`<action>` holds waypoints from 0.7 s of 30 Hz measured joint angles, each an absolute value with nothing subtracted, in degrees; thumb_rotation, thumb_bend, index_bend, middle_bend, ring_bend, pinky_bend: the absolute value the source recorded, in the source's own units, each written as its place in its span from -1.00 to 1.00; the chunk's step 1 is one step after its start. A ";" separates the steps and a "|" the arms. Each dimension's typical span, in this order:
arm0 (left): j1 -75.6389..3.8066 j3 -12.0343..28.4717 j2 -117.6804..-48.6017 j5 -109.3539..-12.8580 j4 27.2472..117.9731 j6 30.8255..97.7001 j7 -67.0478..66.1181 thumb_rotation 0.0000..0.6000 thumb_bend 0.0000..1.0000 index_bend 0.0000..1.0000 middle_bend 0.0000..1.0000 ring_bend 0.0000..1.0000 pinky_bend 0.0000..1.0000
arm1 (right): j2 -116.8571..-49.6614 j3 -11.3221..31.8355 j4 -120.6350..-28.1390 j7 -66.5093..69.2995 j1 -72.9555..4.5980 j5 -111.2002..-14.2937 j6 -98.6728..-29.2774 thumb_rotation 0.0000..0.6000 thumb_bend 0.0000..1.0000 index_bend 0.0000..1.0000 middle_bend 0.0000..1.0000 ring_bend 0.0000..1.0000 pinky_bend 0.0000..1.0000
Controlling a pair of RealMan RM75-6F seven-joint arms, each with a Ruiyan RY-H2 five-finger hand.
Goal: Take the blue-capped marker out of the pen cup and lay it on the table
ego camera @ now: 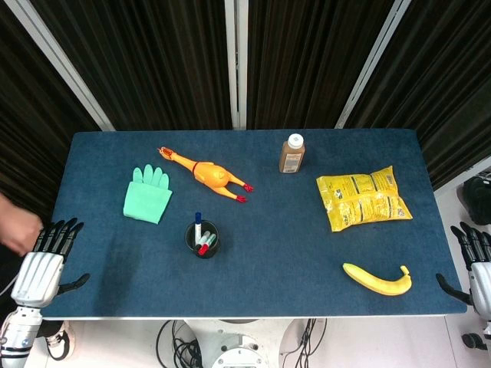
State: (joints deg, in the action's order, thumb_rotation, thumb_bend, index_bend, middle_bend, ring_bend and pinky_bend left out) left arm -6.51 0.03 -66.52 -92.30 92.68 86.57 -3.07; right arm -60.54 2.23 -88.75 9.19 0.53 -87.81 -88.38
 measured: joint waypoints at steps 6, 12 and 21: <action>-6.44 0.10 -66.54 -92.26 92.56 86.71 -2.93 1.00 -0.72 -0.99 -1.00 -1.00 -1.00 | -60.51 2.21 -88.81 9.20 0.64 -87.84 -88.54 1.00 -0.64 -1.00 -1.00 -1.00 -1.00; -6.75 0.14 -66.01 -92.68 93.26 86.55 -2.97 1.00 -0.72 -0.97 -1.00 -1.00 -1.00 | -60.39 2.31 -88.71 9.49 0.63 -87.85 -88.63 1.00 -0.64 -1.00 -1.00 -1.00 -1.00; -11.36 1.62 -59.35 -94.14 102.62 81.57 -4.19 1.00 -0.72 -0.90 -1.00 -1.00 -1.00 | -60.28 2.34 -89.67 8.67 0.53 -88.18 -88.79 1.00 -0.64 -1.00 -1.00 -1.00 -1.00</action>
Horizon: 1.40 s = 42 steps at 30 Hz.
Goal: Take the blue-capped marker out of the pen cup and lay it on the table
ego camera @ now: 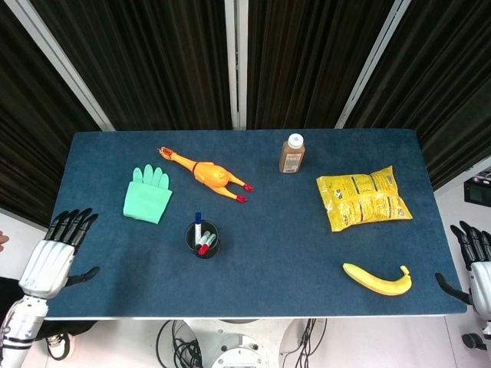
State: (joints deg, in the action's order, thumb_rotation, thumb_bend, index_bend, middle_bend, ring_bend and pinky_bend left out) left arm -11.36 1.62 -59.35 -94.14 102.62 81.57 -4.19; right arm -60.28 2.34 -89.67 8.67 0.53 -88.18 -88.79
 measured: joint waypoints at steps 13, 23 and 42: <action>-34.57 10.96 -51.60 -76.53 114.62 48.16 -2.12 1.00 -0.71 -0.78 -1.00 -1.00 -0.96 | -60.39 2.54 -90.55 7.01 -0.35 -87.75 -87.34 1.00 -0.64 -1.00 -1.00 -1.00 -1.00; -57.93 9.70 -54.46 -42.93 107.88 31.77 -9.26 1.00 -0.69 -0.74 -0.95 -1.00 -0.84 | -60.23 2.80 -89.62 8.24 -0.52 -86.16 -86.17 1.00 -0.64 -1.00 -1.00 -1.00 -1.00; -88.28 -12.14 -62.28 -9.65 93.10 16.90 -10.12 1.00 -0.68 -0.44 -0.81 -1.00 -0.86 | -60.30 2.60 -88.79 9.45 -0.60 -85.77 -85.42 1.00 -0.63 -1.00 -1.00 -1.00 -1.00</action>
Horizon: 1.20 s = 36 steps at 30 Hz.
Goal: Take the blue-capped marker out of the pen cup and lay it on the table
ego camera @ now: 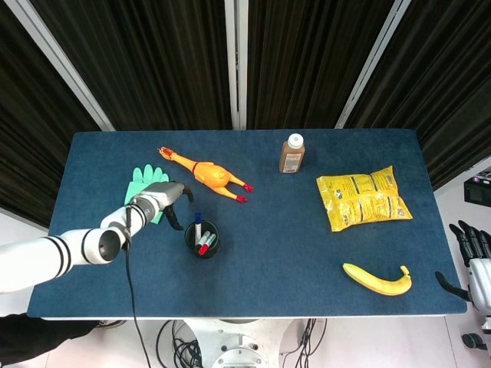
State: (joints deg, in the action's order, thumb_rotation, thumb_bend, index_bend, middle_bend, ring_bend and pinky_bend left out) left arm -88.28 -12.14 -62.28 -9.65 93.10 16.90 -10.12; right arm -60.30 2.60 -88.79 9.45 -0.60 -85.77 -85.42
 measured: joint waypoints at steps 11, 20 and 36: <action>-89.29 -11.94 -62.85 -13.28 90.05 10.58 -0.71 1.00 -0.61 -0.34 -0.77 -1.00 -0.85 | -60.59 2.43 -88.02 10.24 -0.62 -85.66 -85.01 1.00 -0.63 -1.00 -1.00 -1.00 -1.00; -90.06 -11.92 -64.84 -16.29 88.99 12.04 4.88 1.00 -0.52 -0.22 -0.68 -1.00 -0.81 | -60.58 2.54 -87.25 11.41 -0.63 -85.26 -84.68 1.00 -0.63 -1.00 -1.00 -1.00 -1.00; -92.30 -14.21 -65.14 -20.44 88.72 10.85 11.29 1.00 -0.45 -0.07 -0.67 -1.00 -0.80 | -60.39 2.61 -87.07 11.84 -0.71 -84.31 -83.69 1.00 -0.63 -1.00 -1.00 -1.00 -1.00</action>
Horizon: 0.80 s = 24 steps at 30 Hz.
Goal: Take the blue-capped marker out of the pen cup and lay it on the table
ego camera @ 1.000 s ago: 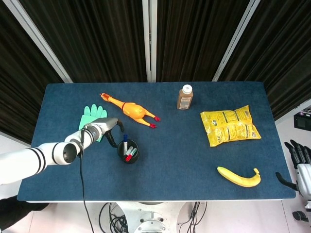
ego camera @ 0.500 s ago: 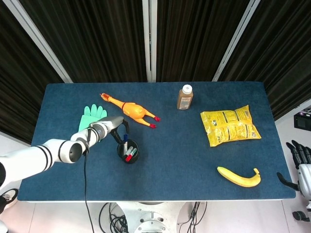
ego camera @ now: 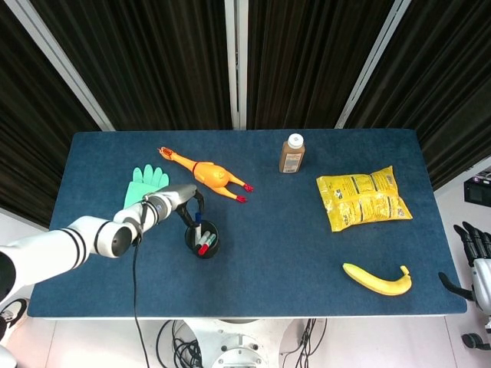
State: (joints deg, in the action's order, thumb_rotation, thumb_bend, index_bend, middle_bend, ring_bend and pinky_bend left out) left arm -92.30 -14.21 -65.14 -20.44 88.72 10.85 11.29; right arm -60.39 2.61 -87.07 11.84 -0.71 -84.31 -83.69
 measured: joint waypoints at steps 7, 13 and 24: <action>-92.77 -14.75 -65.21 -21.84 88.73 11.10 13.39 1.00 -0.38 -0.05 -0.67 -1.00 -0.80 | -60.15 2.61 -87.35 11.81 -0.69 -84.23 -83.59 1.00 -0.63 -1.00 -1.00 -1.00 -1.00; -92.86 -14.96 -65.49 -22.95 88.22 10.40 15.03 1.00 -0.34 -0.01 -0.66 -1.00 -0.80 | -60.06 2.57 -87.39 11.77 -0.75 -84.04 -83.18 1.00 -0.63 -1.00 -1.00 -1.00 -1.00; -93.08 -14.99 -65.60 -24.97 87.72 9.47 17.54 1.00 -0.24 0.06 -0.65 -1.00 -0.80 | -59.92 2.53 -87.37 11.91 -0.81 -83.75 -82.71 1.00 -0.63 -1.00 -1.00 -1.00 -1.00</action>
